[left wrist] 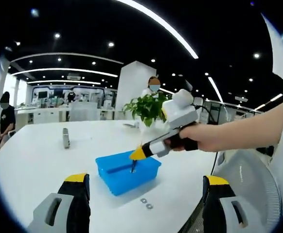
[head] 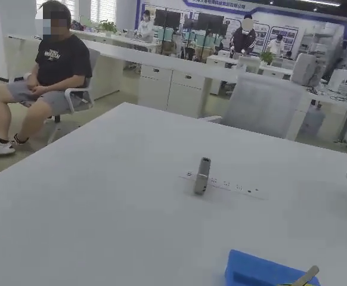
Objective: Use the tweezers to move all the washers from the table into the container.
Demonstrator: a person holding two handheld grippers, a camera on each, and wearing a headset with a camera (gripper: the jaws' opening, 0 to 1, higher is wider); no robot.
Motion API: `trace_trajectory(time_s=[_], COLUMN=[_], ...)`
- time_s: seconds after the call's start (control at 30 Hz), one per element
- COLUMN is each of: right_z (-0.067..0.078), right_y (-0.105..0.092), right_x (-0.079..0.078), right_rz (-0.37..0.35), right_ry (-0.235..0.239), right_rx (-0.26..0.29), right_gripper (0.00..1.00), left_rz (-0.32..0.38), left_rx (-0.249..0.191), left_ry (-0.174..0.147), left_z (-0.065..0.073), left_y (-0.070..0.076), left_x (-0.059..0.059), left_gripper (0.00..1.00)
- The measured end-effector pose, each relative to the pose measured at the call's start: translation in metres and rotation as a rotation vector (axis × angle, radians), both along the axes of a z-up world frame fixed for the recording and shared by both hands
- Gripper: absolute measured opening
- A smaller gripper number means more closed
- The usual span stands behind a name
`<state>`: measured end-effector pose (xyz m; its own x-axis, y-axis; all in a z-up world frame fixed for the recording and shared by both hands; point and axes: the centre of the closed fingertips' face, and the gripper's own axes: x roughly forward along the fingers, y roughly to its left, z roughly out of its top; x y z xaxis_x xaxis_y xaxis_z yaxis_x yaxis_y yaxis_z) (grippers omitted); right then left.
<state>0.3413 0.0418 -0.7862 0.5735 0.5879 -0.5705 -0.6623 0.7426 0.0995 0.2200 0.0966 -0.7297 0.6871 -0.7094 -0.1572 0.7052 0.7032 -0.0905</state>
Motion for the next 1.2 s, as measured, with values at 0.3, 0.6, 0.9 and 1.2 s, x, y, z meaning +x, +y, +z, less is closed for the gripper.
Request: trace_trajectory(time_s=[0.3,0.6,0.9,1.2], right_z=[-0.005,-0.021,-0.015,0.033], right_y=[-0.005,0.002,-0.003,0.01], right_x=[0.009,0.018,0.02,-0.015], right_rz=[-0.043,-0.046,-0.054,0.006], right_ry=[-0.008,-0.001,-0.017,-0.08], right_rx=[0.001,-0.008,0.0,0.087], right_gripper=[0.03,0.03,0.04,0.04], left_rz=[-0.03,-0.018,-0.062,-0.053], left_rx=[0.014,0.067,0.06,0.046], left_ry=[0.037,0.089,0.141,0.148], left_z=[-0.006,-0.02,-0.028,-0.028], left_y=[-0.005,0.0,-0.007,-0.005], left_x=[-0.004,-0.005,-0.011,-0.01], left_gripper=[0.99,0.99,0.99,0.99])
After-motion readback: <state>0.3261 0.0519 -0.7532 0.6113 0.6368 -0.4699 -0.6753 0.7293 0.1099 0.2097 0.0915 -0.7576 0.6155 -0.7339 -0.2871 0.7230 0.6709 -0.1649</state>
